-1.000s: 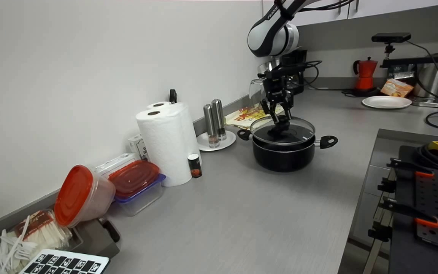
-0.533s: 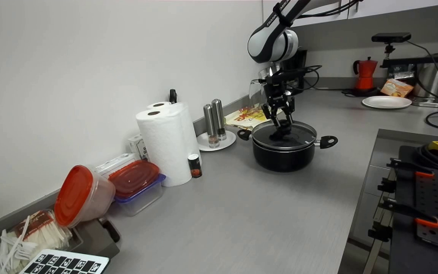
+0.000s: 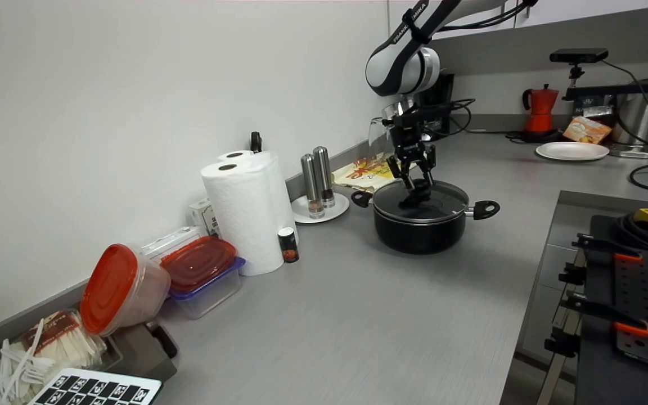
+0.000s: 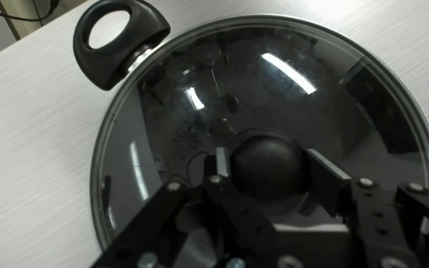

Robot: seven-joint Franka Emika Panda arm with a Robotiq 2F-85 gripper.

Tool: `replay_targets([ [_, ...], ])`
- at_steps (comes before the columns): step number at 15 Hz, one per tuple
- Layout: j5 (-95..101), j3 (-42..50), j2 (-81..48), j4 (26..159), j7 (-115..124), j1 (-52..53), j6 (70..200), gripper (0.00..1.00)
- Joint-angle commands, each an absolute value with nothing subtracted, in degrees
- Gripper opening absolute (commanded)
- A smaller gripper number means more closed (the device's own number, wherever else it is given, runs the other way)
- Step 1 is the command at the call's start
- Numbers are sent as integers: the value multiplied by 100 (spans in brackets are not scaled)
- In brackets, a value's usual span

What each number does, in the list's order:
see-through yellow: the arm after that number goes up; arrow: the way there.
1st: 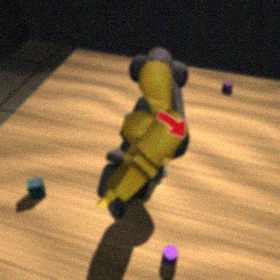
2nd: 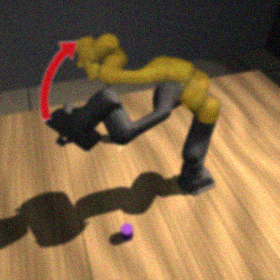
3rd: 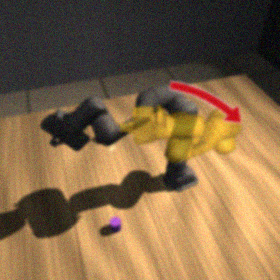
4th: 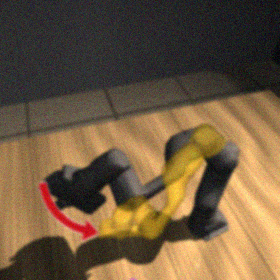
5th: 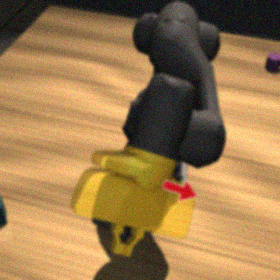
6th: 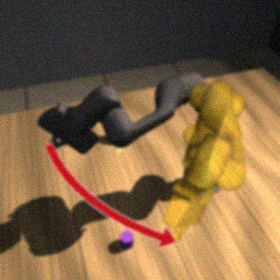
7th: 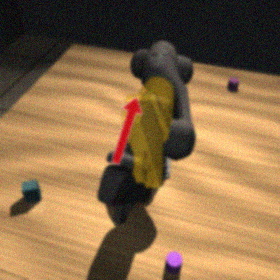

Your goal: Put the lid on the pot.

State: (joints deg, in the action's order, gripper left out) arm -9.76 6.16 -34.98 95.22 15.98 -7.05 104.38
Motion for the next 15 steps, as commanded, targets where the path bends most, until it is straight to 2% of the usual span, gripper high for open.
replay_targets([
  [1, -1175, 575, -3529, 9332, 1605, -750, 10195, 26],
  [13, -1137, 530, -3714, 9141, 1541, -715, 9935, 26],
  [14, -1061, 597, -3659, 9324, 1577, -687, 10244, 76],
  [15, -1060, 599, -3671, 9323, 1577, -686, 10242, 53],
])
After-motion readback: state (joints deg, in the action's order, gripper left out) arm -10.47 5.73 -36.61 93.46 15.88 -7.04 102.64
